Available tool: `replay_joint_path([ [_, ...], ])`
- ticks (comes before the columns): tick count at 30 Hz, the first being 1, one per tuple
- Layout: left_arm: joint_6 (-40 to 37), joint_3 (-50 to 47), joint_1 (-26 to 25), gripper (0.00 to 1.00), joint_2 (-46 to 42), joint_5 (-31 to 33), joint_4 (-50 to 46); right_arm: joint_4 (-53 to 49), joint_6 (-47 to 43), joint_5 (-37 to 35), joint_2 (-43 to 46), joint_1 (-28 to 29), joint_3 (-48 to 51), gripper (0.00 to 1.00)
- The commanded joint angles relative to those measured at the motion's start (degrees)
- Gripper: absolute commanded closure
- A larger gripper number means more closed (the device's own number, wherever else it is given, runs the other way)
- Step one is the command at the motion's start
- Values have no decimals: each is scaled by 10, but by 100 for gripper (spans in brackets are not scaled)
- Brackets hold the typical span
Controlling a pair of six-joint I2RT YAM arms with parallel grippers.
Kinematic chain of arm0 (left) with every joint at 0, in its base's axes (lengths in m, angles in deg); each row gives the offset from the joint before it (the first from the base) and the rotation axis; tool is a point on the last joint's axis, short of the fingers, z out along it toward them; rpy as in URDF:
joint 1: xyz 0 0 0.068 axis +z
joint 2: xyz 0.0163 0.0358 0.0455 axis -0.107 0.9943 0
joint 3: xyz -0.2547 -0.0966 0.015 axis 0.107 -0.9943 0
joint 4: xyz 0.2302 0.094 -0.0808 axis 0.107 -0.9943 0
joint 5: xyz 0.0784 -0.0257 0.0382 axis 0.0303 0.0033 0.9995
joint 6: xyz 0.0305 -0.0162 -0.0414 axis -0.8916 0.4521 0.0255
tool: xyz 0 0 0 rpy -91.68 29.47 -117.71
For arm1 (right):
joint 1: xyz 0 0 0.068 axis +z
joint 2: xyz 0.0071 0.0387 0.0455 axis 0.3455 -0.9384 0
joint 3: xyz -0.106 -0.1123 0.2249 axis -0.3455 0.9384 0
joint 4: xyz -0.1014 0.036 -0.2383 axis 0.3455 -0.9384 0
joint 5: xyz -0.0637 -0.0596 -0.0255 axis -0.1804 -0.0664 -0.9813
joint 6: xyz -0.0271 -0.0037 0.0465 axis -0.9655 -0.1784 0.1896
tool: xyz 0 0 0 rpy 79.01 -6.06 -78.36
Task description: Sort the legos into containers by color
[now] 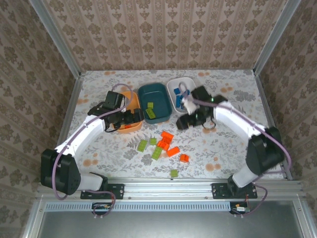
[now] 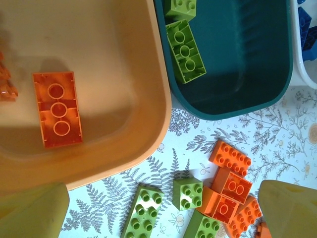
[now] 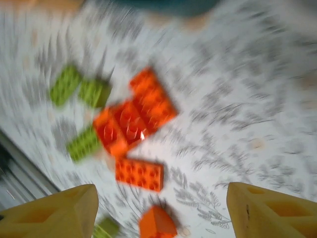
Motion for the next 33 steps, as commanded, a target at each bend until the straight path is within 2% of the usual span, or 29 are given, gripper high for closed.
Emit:
replay_joint_path([
  [1,5,0,-5,0,-1,-3,13,117,-236,45,101,19,107,27],
  [2,3,3,-6,0,1,-3,11,152,-267,44,122,22,140,24],
  [4,2,6,-7,0,2,-2,10,157,-334,47,142,22,172,24],
  [7,3,3,-9,0,-1,-1,10,98,-438,57,134,24,183,25],
  [10,5,-4,-10,0,-8,-1,9,77,-486,59,126,31,193,26],
  [19,-4,-17,-8,0,-29,9,-4,102,-526,28,119,87,257,23],
  [33,-11,-15,-1,0,-29,5,-12,147,-484,-27,62,109,256,20],
])
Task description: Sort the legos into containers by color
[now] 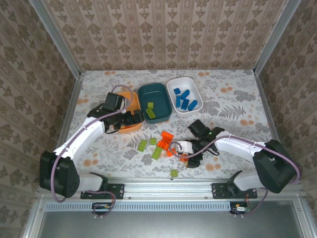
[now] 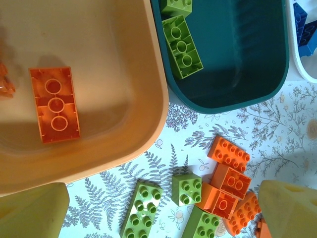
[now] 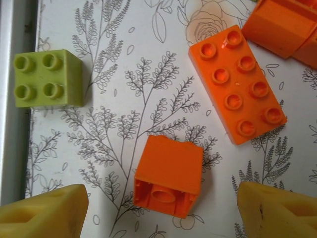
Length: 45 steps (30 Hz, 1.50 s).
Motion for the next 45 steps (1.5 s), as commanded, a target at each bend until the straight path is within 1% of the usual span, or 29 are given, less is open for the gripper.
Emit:
replay_joint_path([
  [1,-10,-3,5,0,-12,3,-13,4,9,-19,-25,9,-9,20],
  [7,-9,-5,8,0,-14,3,-12,9,33,-43,-52,18,-22,21],
  [12,-12,-4,12,0,-14,3,-14,18,62,-51,-77,22,-43,29],
  [18,-16,-4,16,0,-16,2,-17,14,75,-61,-98,24,-61,41],
  [22,-17,-7,21,0,-17,1,-17,0,72,-68,-92,24,-63,57],
  [23,-17,-7,21,0,-18,0,-16,-4,71,-70,-89,24,-63,60],
  [28,-16,-7,24,0,-17,-1,-14,-18,73,-74,-56,6,-72,61],
  [33,-12,-9,26,0,-17,-4,-9,-19,83,-55,-38,-35,-127,61],
  [38,-2,-4,32,0,-22,-2,-6,4,119,-2,-70,-43,-207,62],
  [45,8,18,53,0,-54,8,-32,101,174,52,-141,-28,-297,65],
])
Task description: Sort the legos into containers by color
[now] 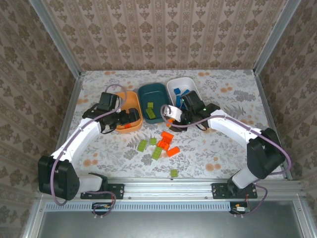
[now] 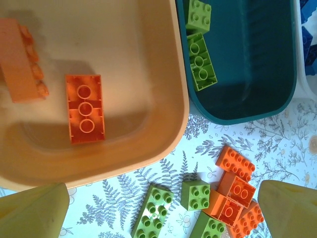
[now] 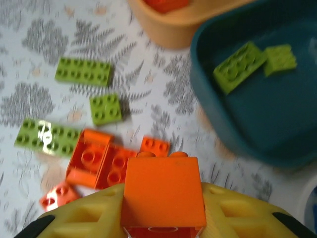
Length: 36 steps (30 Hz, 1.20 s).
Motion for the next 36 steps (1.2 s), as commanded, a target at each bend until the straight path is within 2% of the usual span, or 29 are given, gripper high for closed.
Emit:
replay_joint_path([
  [1,8,21,14,0,-36,10,-25,58,36,50,-43,14,-40,65],
  [8,1,22,71,0,-68,2,-40,77,64,41,-179,67,-191,66],
  [14,-13,31,126,0,-109,27,-73,36,75,28,-290,107,-338,66],
  [17,-41,40,116,0,-112,37,-89,12,78,24,-339,117,-403,66],
  [21,-84,55,86,0,-118,85,-120,-11,82,19,-389,122,-459,64],
  [22,-93,59,83,0,-122,97,-129,-16,81,18,-397,123,-471,62],
  [25,-99,57,87,0,-136,118,-143,-9,78,17,-416,122,-487,46],
  [27,-78,46,112,0,-145,102,-141,0,79,24,-422,120,-499,38],
  [31,-15,27,155,0,-167,70,-127,64,158,53,-412,95,-505,37],
  [36,44,8,155,0,-167,46,-90,181,312,73,-348,42,-439,37],
])
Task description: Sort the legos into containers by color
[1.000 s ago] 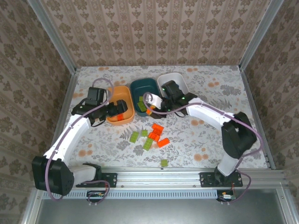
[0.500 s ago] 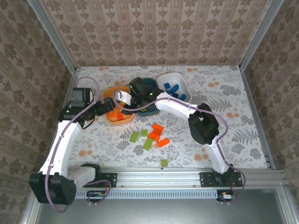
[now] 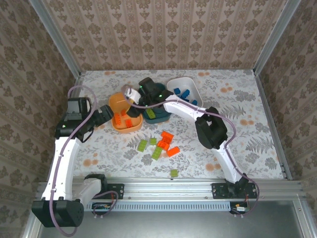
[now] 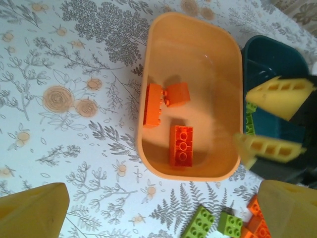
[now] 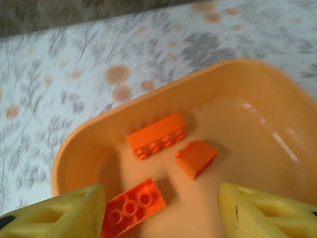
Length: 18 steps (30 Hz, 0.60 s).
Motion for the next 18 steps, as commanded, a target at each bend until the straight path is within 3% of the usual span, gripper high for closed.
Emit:
replay_joint_path([
  [1,51,-13,-4,0,13,-28,23,107,141,24,75,-47,47,37],
  [5,28,12,-37,0,74,-57,26,97,188,-9,130,-85,99,33],
  [12,-123,84,-156,0,200,-76,-4,-54,177,-63,241,-104,184,30],
  [15,-161,57,-204,0,207,-72,19,-78,164,-63,328,-106,285,31],
  [18,-150,32,-227,0,212,-55,34,-105,80,-36,431,-88,409,31],
])
